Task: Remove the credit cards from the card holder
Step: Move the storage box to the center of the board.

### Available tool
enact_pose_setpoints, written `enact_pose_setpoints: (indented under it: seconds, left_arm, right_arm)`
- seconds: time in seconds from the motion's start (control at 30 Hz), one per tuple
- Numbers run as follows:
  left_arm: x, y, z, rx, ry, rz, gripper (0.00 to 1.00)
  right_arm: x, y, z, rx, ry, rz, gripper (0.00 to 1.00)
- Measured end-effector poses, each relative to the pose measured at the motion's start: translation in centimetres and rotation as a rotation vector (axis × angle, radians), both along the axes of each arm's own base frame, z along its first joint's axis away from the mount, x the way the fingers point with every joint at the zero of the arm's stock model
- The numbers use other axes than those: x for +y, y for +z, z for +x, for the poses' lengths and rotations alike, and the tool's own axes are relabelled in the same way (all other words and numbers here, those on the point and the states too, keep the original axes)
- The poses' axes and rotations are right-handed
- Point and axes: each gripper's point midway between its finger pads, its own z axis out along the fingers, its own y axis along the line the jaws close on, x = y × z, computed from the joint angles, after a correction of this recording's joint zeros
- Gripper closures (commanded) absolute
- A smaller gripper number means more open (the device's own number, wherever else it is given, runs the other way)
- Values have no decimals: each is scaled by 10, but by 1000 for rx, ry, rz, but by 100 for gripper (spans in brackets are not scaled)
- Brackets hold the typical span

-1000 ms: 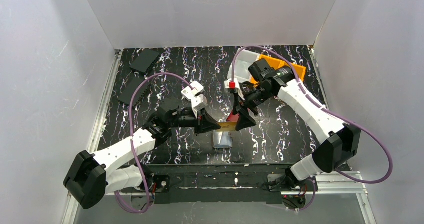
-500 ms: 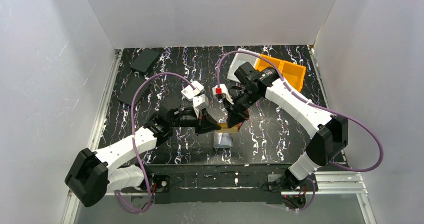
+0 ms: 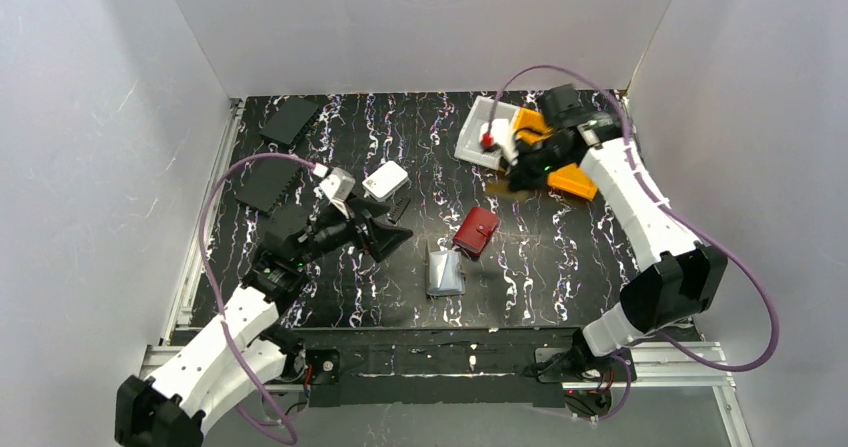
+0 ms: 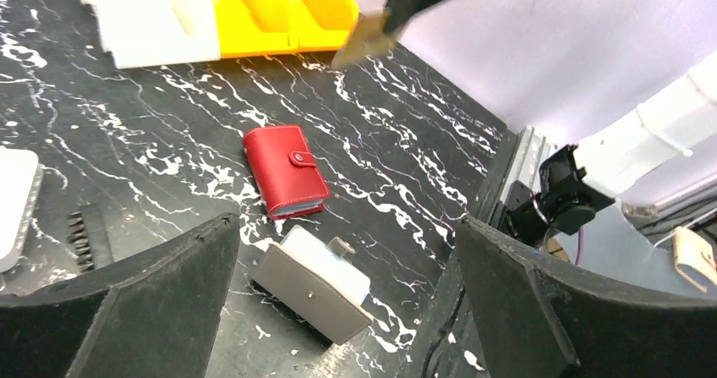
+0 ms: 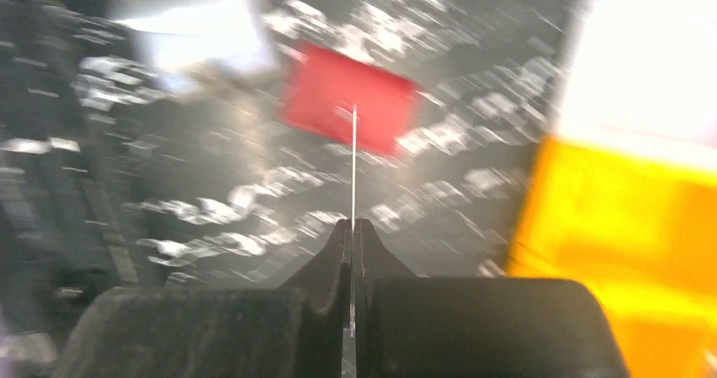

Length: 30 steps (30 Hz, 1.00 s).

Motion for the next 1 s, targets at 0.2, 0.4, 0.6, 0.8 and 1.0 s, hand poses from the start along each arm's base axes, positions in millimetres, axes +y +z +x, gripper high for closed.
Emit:
enact_pose_setpoints:
  seconds: [0.2,0.4,0.6,0.8,1.0]
  left_arm:
    - [15,14,-3,46,35,51,2]
    - [22,-10,-4,102,46,155,2]
    - [26,-27,-5,116,63,175,2]
    - [27,-25,-4,96,70,167,2]
    - [27,-27,-2,95,74,173,2]
  right_arm:
    - [-70,37,129,-297,-218,-142,99]
    - [-42,28,250,-432,-238,-124,99]
    - [-24,-70,286,-329,-219,-191,99]
    - [-4,-86,299,-351,-209,-181,99]
    - [-3,-93,311,-383,-248,-145,99]
